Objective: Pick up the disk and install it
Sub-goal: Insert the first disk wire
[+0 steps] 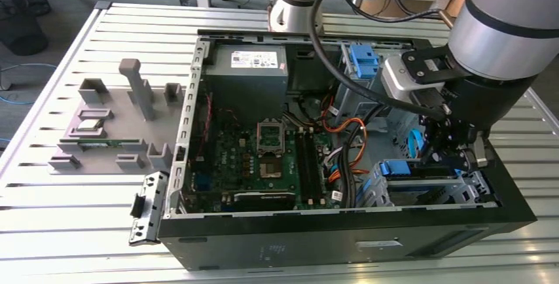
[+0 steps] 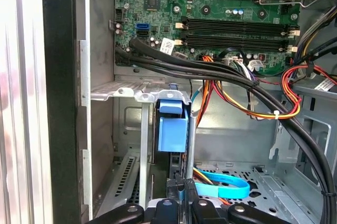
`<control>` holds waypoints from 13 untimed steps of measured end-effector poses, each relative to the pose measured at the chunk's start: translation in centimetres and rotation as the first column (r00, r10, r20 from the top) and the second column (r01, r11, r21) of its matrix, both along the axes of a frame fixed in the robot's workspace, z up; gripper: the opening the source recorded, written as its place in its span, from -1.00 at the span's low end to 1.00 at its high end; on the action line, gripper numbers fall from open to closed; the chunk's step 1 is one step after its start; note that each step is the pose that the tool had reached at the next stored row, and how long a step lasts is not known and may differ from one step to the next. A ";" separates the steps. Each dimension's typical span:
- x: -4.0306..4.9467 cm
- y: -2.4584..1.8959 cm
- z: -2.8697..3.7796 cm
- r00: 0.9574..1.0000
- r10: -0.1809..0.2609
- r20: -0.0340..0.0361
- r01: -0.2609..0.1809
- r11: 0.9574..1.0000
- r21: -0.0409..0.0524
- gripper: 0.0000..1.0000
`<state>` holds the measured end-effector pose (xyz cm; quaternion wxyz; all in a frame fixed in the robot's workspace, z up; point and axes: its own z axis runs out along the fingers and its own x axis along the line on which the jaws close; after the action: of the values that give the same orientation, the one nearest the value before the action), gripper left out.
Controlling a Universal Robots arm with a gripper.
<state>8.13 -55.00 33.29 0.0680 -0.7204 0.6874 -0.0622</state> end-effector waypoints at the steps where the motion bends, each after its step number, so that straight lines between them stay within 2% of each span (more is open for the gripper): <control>1: 0.00 0.00 0.00 1.000 0.000 0.000 0.000 1.000 0.000 -0.67; 6: 0.00 -0.02 0.08 1.000 0.000 0.000 0.000 1.000 0.003 -0.67; 13: 0.00 -0.21 0.09 1.000 0.000 0.000 0.000 1.000 0.003 -0.67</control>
<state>8.13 -55.22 33.39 0.0691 -0.7203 0.6875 -0.0612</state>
